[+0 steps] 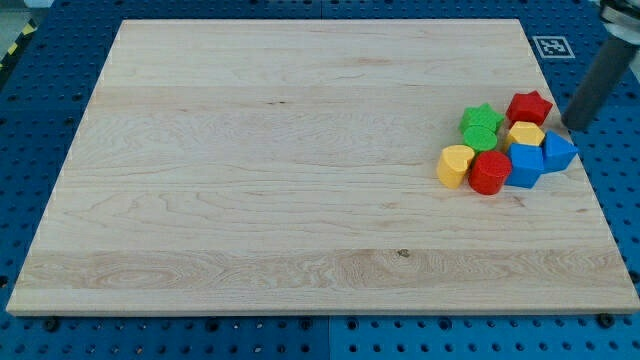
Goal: Slide the red star to the left side slightly
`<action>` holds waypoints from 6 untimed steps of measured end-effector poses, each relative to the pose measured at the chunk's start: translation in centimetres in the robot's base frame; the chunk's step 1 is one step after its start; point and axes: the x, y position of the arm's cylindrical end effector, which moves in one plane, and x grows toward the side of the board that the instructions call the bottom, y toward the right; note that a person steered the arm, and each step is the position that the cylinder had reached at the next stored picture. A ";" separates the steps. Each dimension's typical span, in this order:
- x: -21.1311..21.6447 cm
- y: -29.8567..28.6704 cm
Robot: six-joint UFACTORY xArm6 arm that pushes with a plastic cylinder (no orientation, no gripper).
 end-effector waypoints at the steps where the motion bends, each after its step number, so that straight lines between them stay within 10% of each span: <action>1: 3.2 1.3; 6: -9.9 -9.8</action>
